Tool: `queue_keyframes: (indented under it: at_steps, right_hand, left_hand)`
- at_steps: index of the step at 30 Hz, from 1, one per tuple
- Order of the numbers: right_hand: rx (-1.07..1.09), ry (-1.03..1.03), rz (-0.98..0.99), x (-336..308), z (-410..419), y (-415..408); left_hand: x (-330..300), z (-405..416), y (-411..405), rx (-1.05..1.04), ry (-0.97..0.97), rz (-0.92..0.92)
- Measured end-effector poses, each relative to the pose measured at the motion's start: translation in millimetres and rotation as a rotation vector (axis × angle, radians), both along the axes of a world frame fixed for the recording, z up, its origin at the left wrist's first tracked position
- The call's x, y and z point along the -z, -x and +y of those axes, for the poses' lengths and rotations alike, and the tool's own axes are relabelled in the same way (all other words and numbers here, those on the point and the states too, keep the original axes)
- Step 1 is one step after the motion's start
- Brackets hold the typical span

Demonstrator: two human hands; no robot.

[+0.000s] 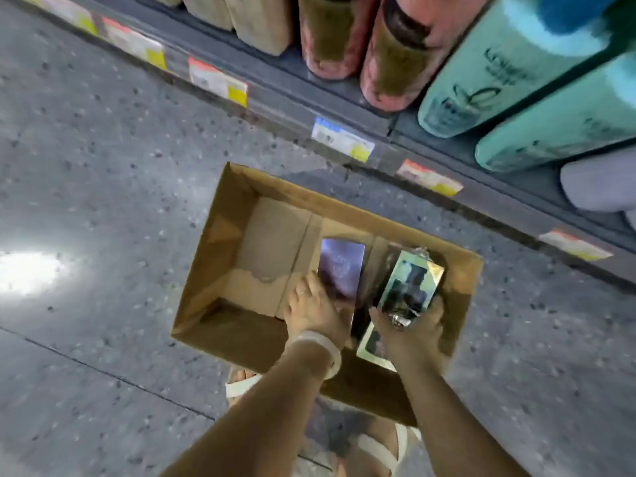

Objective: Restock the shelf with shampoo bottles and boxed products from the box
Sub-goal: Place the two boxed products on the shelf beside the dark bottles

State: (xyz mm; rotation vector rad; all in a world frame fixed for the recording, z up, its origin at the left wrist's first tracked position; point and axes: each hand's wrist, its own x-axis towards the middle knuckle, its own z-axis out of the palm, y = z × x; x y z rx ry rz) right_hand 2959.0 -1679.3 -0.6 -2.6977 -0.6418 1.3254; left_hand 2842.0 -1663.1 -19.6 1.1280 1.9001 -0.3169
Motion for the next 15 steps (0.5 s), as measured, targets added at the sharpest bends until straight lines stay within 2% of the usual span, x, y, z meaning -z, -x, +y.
queue_keyframes:
  at_steps: [6, 11, 15]
  right_hand:
    - [0.113, -0.008, -0.038, 55.7, -19.2, -1.2]
    - [0.103, 0.006, -0.064, 63.0, -22.0, 6.8]
    - [0.1, 0.048, -0.096, 65.3, -16.4, 10.2]
  left_hand:
    - [70.4, -7.3, -27.7, -0.092, -0.055, 0.029]
    - [85.2, -17.3, -13.6, -0.218, -0.177, 0.005]
    - [89.1, -21.4, 9.9, -0.256, -0.148, 0.051]
